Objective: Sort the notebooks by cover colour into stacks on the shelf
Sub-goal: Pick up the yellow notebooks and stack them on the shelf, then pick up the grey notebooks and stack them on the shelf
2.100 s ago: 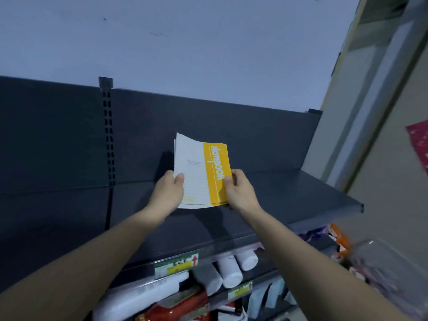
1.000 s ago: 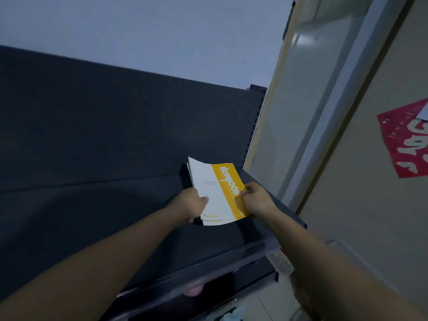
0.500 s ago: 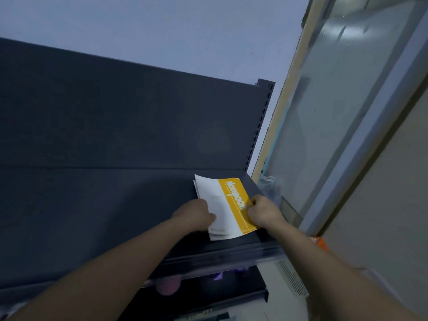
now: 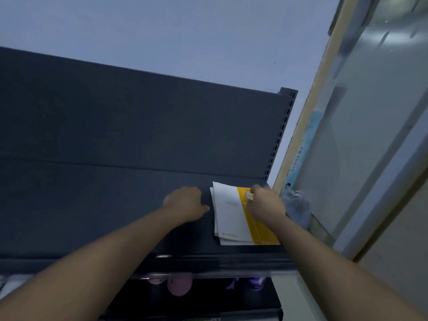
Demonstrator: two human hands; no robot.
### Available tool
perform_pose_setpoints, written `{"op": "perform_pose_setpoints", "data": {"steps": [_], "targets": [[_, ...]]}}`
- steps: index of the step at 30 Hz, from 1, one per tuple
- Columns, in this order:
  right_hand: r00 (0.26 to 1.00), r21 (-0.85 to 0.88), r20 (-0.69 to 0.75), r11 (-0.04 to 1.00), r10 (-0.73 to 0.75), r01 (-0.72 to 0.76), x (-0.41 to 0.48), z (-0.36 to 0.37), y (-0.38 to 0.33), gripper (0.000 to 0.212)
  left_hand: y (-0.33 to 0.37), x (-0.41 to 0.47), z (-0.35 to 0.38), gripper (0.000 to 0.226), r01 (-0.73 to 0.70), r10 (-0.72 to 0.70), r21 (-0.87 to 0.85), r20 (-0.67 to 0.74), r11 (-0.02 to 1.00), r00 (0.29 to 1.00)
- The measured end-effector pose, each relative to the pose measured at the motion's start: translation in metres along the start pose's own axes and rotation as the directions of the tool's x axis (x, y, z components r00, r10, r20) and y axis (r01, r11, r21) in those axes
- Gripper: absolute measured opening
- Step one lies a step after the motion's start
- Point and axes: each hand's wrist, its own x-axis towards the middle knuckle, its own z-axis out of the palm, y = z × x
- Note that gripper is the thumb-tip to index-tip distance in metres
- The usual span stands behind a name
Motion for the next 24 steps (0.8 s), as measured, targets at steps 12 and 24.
{"op": "perform_pose_setpoints", "data": {"steps": [12, 24], "targets": [[0.829, -0.005, 0.083, 0.831, -0.553, 0.556, -0.012, -0.004, -0.195, 0.048, -0.16, -0.079, -0.084, 0.039, 0.286, -0.218, 0.356, -0.219, 0.89, 0.951], [0.546, -0.03, 0.171, 0.55, -0.82, 0.835, -0.09, 0.019, -0.425, 0.051, -0.35, -0.21, -0.162, 0.034, 0.569, -0.431, 0.446, -0.377, 0.691, 0.82]]}}
